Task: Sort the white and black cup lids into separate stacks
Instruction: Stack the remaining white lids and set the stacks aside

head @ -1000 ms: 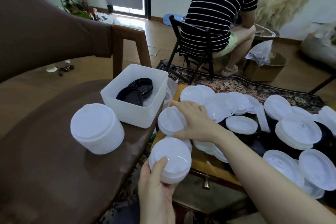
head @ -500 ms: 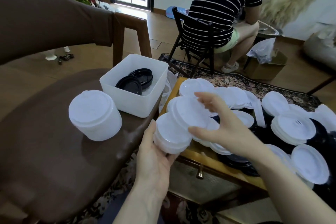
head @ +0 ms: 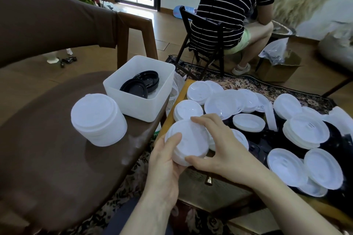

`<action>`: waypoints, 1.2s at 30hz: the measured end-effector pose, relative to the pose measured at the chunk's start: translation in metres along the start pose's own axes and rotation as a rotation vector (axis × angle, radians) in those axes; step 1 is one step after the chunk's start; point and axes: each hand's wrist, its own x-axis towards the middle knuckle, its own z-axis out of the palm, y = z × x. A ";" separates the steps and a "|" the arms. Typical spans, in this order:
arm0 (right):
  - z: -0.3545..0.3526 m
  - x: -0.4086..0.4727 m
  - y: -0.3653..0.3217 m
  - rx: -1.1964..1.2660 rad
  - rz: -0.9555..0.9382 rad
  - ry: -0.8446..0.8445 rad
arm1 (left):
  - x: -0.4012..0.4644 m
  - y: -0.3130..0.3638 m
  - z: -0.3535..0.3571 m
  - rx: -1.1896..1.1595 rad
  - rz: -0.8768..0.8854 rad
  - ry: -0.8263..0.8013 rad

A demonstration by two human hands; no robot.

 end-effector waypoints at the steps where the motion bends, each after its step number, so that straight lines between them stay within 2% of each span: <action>1: 0.002 0.000 0.000 -0.006 -0.011 0.008 | 0.001 0.000 0.000 0.014 0.006 0.004; 4: 0.002 0.001 0.003 0.012 0.006 -0.018 | 0.005 0.002 0.001 0.112 0.017 0.079; 6: -0.007 0.007 0.006 0.143 0.059 -0.024 | 0.009 0.005 0.003 0.163 0.045 0.142; 9: -0.025 0.029 0.019 0.252 0.118 0.103 | 0.013 0.011 0.005 0.239 0.123 0.202; 12: -0.026 0.057 0.038 0.053 0.116 0.150 | 0.012 0.012 0.003 0.283 0.117 0.213; 18: -0.006 0.100 0.050 -0.361 0.094 -0.161 | 0.012 0.011 -0.004 0.265 0.042 0.241; 21: 0.005 0.108 0.054 -0.436 0.080 -0.213 | 0.012 0.011 -0.006 0.260 0.021 0.252; 28: 0.005 0.110 0.059 -0.406 0.119 -0.207 | 0.013 0.009 -0.005 0.223 0.007 0.227; 31: 0.004 0.109 0.060 -0.366 0.108 -0.141 | 0.012 0.009 -0.005 0.224 0.017 0.202; 36: -0.025 0.091 0.051 0.043 0.178 0.119 | 0.011 0.012 -0.003 0.197 0.047 0.182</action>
